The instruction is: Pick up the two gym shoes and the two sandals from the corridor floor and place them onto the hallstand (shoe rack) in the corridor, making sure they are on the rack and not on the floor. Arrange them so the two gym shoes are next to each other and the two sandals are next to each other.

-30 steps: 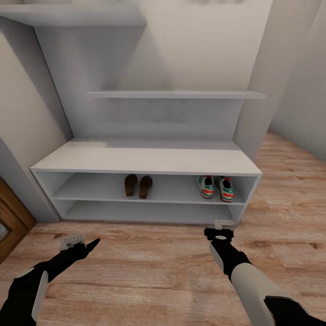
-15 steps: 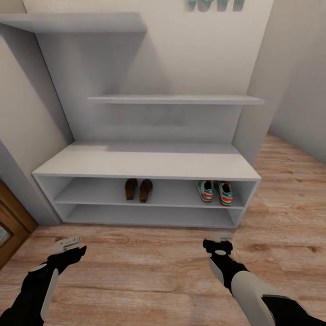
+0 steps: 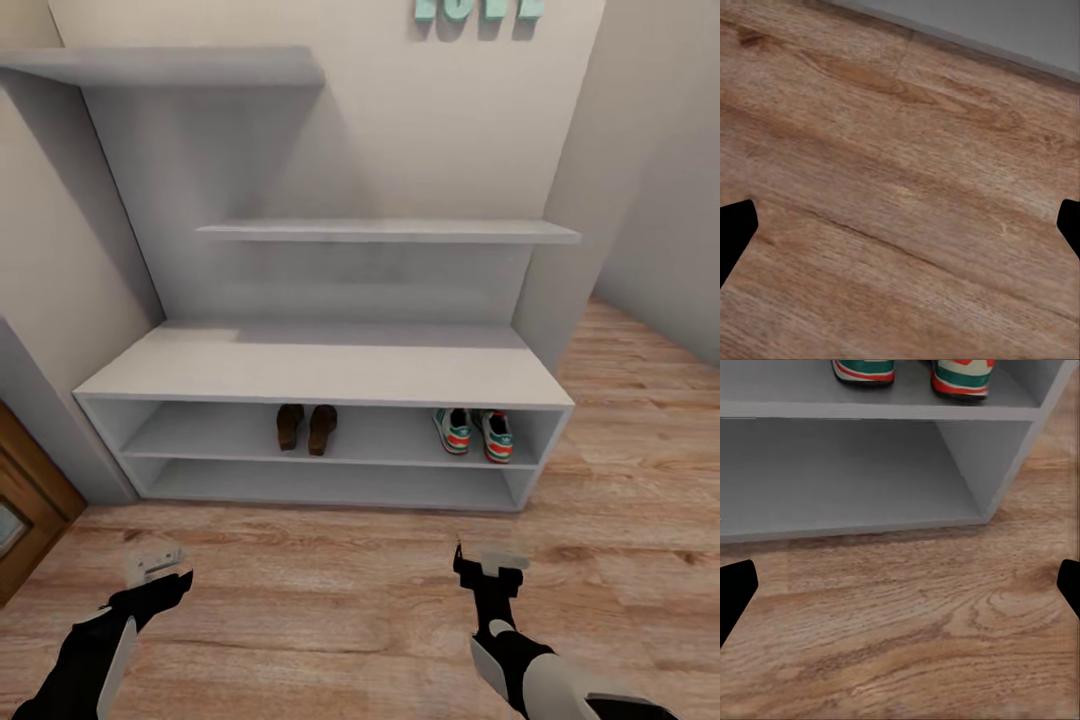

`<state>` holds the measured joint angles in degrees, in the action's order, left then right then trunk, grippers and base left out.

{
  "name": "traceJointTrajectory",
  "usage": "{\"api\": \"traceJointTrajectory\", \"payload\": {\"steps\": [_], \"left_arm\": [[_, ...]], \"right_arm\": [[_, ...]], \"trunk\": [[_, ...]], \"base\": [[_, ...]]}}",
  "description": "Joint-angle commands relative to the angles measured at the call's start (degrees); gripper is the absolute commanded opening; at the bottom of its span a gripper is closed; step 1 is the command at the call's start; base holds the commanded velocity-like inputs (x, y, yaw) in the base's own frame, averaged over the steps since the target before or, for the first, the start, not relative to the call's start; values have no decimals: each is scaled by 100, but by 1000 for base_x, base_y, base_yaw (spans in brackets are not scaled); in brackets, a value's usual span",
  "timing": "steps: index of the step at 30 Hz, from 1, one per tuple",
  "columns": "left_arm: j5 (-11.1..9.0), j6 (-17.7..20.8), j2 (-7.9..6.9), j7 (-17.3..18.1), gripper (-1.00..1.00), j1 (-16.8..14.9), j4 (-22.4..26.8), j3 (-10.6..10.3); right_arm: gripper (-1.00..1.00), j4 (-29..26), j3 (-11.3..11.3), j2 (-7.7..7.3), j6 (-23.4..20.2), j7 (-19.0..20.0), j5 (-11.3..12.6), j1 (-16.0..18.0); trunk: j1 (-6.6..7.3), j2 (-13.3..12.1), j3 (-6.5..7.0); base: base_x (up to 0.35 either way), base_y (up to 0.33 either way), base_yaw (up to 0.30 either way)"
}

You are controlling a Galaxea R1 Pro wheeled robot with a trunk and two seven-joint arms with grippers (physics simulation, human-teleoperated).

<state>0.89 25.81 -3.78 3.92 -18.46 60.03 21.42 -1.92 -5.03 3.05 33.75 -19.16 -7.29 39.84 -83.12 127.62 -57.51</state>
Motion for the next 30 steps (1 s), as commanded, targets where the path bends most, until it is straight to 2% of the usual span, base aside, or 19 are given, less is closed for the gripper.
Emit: {"api": "traceJointTrajectory", "payload": {"steps": [1,5,7,11,14,15,20,23,30], "left_arm": [[-1,-356,0,-2,100,3,-143,9],[-1,-958,0,-4,100,10,-479,116],[-3,-1309,0,-2,100,15,-883,307],[-17,-1909,-2,2,100,17,-1443,486],[-19,-2702,-6,3,100,17,-2153,665],[-18,-3071,-8,4,100,18,-2579,769],[-45,-3301,-9,4,100,18,-2940,870],[-46,-3323,-3,8,100,18,-3011,964],[-38,-3328,0,9,100,25,-3038,988]], "right_arm": [[100,4,2,-3,245,0,-1,-117],[100,7,2,-12,662,0,2,-265],[100,7,1,-14,865,0,6,-407],[100,10,1,-12,934,-5,5,-466],[100,8,2,-8,950,-12,6,-485],[100,8,2,-7,951,-20,7,-491],[100,8,2,-7,938,-24,8,-494],[100,15,2,-1,909,-35,8,-495],[100,16,2,2,898,-22,8,-495]], "trunk": [[23,-42,19],[111,-202,91],[154,-282,126],[242,-443,198],[308,-563,252],[330,-603,270],[440,-804,360],[506,-924,414],[660,-1205,539]], "base": [[0,0,0],[0,0,0],[0,0,0],[0,0,0],[0,0,0],[0,0,0],[0,0,0],[0,0,0],[0,0,0]]}}
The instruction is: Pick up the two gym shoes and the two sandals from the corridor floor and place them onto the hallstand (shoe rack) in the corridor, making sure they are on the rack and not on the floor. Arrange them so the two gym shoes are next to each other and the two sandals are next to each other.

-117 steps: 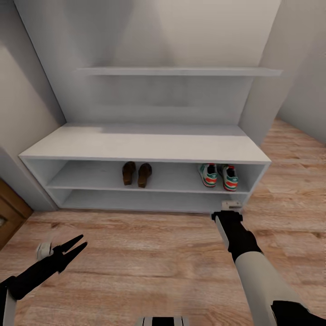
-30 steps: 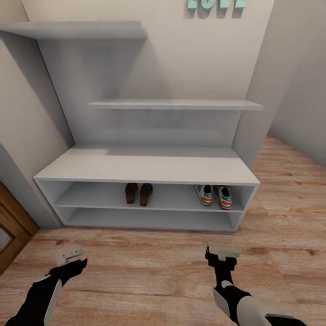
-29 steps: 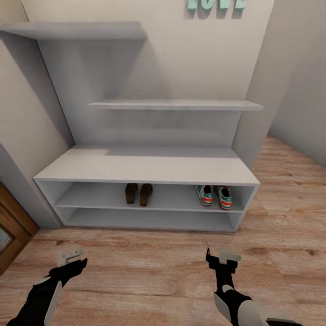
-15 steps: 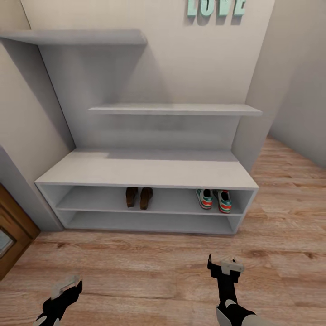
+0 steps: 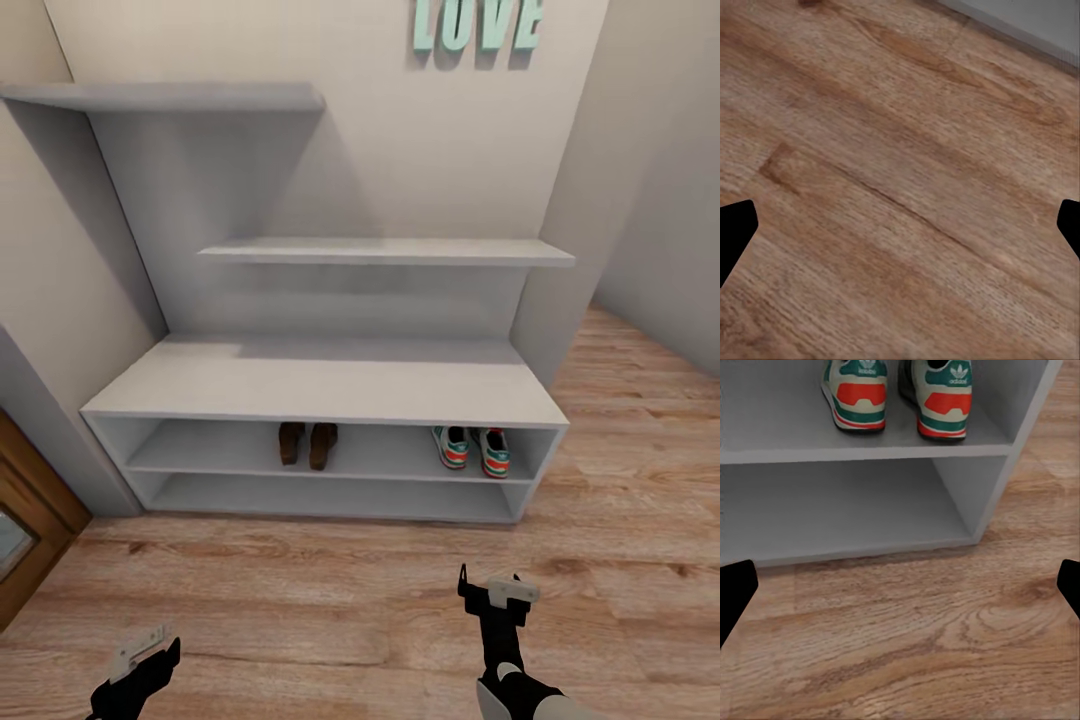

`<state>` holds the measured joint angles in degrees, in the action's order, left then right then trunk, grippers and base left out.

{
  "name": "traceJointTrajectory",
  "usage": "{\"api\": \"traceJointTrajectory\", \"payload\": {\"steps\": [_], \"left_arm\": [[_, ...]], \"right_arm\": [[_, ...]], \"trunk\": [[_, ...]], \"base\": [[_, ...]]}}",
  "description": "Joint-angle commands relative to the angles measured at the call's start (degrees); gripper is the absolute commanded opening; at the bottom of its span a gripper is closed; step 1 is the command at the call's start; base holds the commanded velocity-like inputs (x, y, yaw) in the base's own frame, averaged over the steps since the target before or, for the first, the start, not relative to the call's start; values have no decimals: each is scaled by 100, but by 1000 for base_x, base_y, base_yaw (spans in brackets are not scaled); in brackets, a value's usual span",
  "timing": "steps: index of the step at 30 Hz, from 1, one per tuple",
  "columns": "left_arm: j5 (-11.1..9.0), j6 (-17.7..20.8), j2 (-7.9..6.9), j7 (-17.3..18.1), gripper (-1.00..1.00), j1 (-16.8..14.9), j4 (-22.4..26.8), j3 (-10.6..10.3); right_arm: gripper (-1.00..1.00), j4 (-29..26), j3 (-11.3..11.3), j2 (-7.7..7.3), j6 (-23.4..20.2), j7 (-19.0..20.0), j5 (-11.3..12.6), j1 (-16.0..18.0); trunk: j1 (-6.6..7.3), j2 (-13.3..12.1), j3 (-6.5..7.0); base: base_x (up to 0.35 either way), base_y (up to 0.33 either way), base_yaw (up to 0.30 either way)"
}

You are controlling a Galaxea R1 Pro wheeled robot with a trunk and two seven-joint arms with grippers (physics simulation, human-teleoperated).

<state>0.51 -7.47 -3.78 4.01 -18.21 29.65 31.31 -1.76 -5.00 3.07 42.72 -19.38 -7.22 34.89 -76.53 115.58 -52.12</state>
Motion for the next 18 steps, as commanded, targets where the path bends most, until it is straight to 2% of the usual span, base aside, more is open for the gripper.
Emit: {"api": "traceJointTrajectory", "payload": {"steps": [1,18], "left_arm": [[4,0,0,-1,100,1,-1,0],[16,-9,1,-5,100,2,-1,-2]], "right_arm": [[100,0,-1,0,0,1,1,0],[100,0,-1,0,-1,-2,3,0]], "trunk": [[23,-42,19],[396,-724,324]], "base": [[0,0,0],[0,0,0]]}}
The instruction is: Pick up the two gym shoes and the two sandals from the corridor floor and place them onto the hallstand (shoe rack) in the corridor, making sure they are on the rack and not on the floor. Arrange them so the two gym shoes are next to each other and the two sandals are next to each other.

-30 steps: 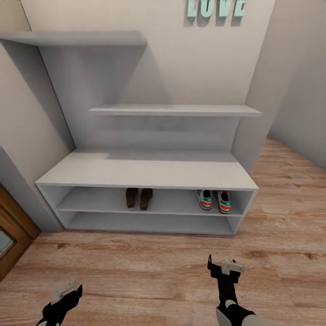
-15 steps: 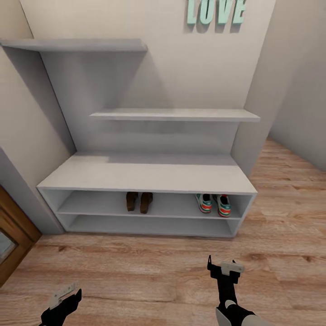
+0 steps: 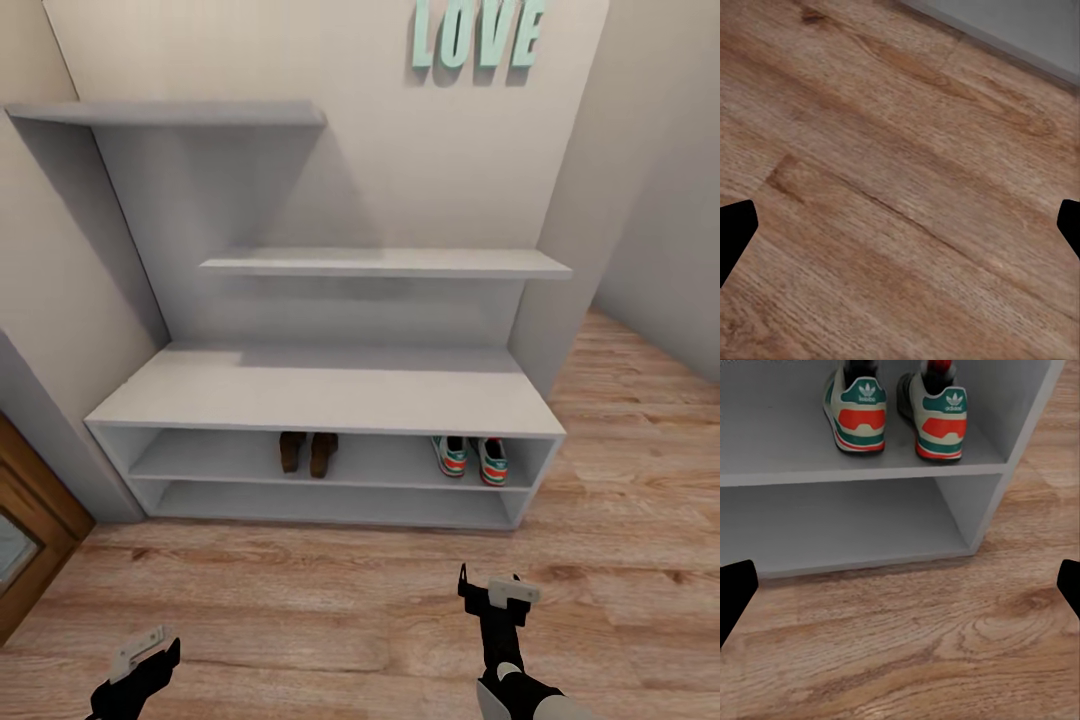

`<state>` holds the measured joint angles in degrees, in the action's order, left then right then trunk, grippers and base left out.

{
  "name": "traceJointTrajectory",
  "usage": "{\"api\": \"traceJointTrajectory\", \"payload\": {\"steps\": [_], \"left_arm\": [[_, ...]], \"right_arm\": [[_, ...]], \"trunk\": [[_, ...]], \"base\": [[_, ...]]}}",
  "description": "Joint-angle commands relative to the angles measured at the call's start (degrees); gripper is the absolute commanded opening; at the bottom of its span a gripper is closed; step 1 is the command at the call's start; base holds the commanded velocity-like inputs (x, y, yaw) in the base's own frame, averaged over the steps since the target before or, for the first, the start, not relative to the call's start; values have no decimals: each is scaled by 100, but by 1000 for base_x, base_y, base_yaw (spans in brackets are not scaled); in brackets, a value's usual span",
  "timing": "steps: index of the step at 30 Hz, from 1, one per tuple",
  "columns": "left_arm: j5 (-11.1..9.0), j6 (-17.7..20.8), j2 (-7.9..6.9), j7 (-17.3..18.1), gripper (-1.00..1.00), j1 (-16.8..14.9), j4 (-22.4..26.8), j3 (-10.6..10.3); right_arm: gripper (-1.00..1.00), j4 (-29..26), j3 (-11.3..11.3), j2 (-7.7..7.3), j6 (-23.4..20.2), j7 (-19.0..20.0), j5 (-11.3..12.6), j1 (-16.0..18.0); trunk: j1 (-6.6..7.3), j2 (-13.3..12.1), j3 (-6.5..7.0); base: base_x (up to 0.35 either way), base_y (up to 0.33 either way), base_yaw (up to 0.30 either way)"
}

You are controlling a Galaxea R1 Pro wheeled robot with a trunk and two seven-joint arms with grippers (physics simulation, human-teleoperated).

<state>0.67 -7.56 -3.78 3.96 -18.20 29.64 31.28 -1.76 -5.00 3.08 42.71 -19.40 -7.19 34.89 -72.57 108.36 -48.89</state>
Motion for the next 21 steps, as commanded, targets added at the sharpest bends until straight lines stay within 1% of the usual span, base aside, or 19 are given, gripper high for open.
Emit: {"api": "traceJointTrajectory", "payload": {"steps": [1,21], "left_arm": [[-2,0,0,0,100,0,-1,0],[-30,0,0,-18,100,0,1,19]], "right_arm": [[100,0,-1,0,0,1,0,0],[100,0,-1,0,0,-2,1,0]], "trunk": [[23,-42,19],[462,-844,378]], "base": [[0,0,0],[0,0,0]]}}
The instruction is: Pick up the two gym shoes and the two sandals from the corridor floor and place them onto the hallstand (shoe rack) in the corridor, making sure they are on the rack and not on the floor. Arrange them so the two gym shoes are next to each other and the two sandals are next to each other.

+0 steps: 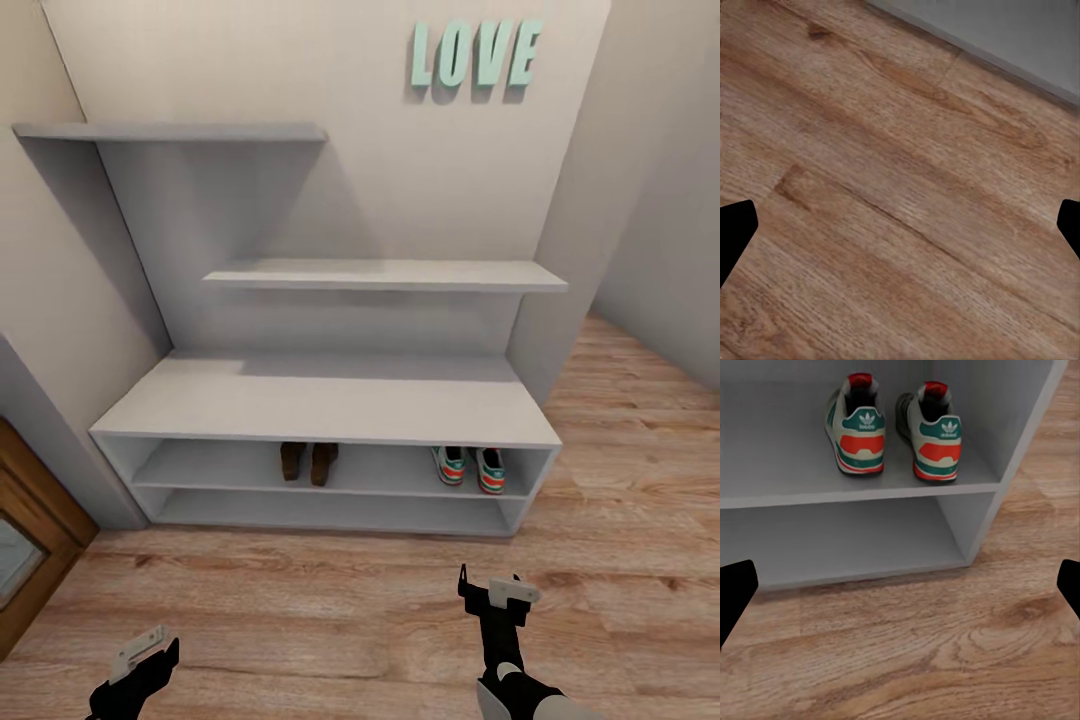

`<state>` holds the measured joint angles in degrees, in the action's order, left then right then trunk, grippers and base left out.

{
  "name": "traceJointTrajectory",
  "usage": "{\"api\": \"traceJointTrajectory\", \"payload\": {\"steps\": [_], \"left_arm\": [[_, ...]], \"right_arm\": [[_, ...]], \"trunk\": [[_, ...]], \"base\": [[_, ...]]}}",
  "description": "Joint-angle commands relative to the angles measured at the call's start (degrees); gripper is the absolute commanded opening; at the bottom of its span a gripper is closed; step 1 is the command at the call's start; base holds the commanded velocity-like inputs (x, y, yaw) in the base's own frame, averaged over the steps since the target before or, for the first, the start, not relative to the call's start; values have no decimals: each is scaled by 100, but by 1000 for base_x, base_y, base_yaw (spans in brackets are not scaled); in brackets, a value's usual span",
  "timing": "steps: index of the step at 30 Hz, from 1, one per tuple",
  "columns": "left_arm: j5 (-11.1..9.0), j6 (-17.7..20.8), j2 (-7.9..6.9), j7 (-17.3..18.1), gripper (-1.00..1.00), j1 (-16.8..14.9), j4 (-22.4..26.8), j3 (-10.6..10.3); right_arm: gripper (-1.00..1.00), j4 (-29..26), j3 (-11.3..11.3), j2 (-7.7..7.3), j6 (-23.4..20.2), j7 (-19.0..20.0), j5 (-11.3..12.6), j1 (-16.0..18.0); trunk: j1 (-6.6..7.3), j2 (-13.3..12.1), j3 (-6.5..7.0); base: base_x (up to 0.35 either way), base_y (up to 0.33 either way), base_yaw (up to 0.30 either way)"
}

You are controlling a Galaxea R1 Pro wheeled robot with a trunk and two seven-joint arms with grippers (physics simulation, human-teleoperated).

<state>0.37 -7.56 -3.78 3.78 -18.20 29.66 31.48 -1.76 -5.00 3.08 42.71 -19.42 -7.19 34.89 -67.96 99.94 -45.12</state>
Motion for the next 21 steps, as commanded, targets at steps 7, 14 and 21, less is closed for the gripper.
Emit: {"api": "traceJointTrajectory", "payload": {"steps": [7,14,21], "left_arm": [[1,0,0,8,100,0,-3,-1],[11,0,0,11,100,0,-5,-1],[41,0,7,17,100,15,-161,-22]], "right_arm": [[100,0,-1,0,0,0,1,0],[100,0,-1,0,1,0,0,0],[100,0,-1,0,0,0,2,-1]], "trunk": [[155,-282,126],[308,-563,252],[462,-844,378]], "base": [[0,0,0],[0,0,0],[0,0,0]]}}
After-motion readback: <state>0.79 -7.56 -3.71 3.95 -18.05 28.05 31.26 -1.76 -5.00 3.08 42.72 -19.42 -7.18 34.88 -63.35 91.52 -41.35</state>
